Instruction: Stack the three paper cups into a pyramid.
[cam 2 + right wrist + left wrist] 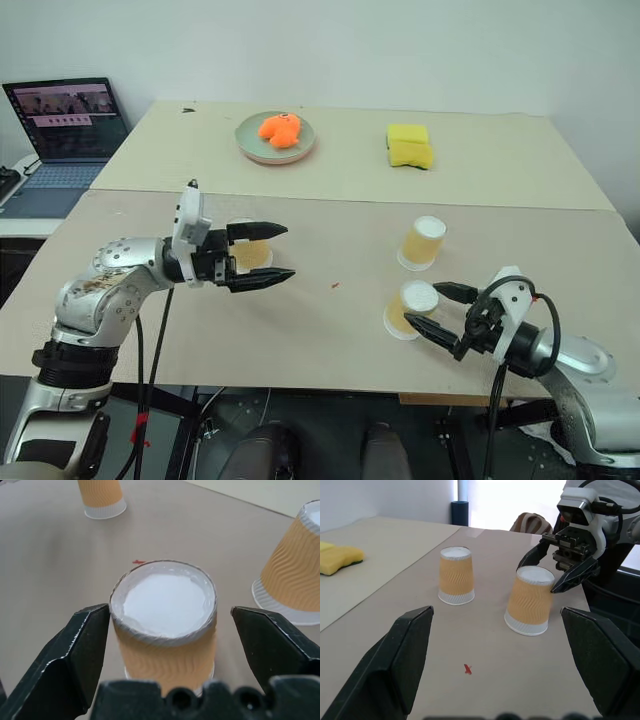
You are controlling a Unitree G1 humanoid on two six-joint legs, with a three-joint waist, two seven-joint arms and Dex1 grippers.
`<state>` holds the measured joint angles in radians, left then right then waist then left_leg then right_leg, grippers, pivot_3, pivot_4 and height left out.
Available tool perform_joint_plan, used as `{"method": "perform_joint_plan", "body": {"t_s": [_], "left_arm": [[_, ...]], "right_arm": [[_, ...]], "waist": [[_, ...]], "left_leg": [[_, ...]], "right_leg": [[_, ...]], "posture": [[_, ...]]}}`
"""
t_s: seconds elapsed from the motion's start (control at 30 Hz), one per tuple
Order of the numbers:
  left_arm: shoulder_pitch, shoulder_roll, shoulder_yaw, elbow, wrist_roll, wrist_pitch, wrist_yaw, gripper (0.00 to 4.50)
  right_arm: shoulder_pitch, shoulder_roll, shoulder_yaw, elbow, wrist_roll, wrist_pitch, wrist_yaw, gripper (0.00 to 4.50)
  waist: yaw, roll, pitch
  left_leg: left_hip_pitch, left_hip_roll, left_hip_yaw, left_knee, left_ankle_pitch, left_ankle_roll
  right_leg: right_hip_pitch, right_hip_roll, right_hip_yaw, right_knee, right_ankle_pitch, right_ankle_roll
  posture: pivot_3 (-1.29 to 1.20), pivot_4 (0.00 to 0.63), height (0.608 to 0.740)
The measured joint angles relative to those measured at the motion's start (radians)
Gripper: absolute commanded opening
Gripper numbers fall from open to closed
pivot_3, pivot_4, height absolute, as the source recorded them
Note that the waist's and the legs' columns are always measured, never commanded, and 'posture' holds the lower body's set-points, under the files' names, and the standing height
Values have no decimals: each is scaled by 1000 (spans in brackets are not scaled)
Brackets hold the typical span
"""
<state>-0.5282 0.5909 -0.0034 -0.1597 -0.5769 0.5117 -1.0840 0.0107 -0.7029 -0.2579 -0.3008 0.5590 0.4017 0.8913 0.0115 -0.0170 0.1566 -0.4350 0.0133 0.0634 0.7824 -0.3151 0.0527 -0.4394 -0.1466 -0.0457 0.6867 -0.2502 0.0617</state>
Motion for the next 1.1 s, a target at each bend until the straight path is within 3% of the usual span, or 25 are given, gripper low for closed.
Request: {"method": "perform_joint_plan", "body": {"t_s": [0.07, 0.1, 0.33, 0.53, 0.77, 1.07, 1.1], "left_arm": [[6, 0, 15, -15, -10, 13, 17, 4500], [10, 0, 22, -22, -14, 18, 26, 4500], [79, 25, 102, -74, -63, 68, 82, 4500], [141, 69, 172, -91, -85, 80, 113, 4500], [221, 76, 211, -167, -101, 89, 175, 4500], [289, 76, 246, -257, -139, 105, 250, 4500], [292, 76, 246, -260, -142, 105, 254, 4500]], "right_arm": [[-25, 10, 15, 10, -4, -9, 1, 2791], [-32, 11, 18, 17, -6, -13, 1, 2775], [-125, 25, 62, 65, -8, -17, 1, 2774], [-372, 78, 187, 162, -29, -18, 41, 2774], [-673, 219, 365, 501, -158, -117, 157, 2774], [-820, 320, 386, 815, -248, -268, 221, 2774], [-830, 327, 386, 836, -256, -277, 227, 3265]], "waist": [[0, 0, 0], [0, 0, 0], [-5, 1, 1], [-21, 1, 2], [-20, 0, 3], [-26, 0, 4], [-27, 0, 4]], "left_leg": [[0, 0, 0, 0, 0, 0], [0, 0, 0, 0, 0, 0], [0, 0, 0, 0, 0, -1], [1, 1, 0, -1, 1, -2], [-1, 0, 0, -1, 4, -7], [-2, 0, 0, -1, 5, -10], [-2, 0, 0, -1, 5, -10]], "right_leg": [[0, 0, 0, 0, 0, 0], [0, 0, 0, 0, 0, 0], [-1, 0, 0, 1, 0, 0], [-1, 0, 0, 1, 0, 0], [-2, 0, -1, 0, 0, -1], [-5, 0, -1, 3, 0, -1], [-5, -1, -1, 3, 0, -1]], "posture": [[0, 150, 673], [0, 150, 673], [0, 150, 673], [0, 150, 673], [0, 150, 673], [0, 150, 673], [0, 150, 673]]}}
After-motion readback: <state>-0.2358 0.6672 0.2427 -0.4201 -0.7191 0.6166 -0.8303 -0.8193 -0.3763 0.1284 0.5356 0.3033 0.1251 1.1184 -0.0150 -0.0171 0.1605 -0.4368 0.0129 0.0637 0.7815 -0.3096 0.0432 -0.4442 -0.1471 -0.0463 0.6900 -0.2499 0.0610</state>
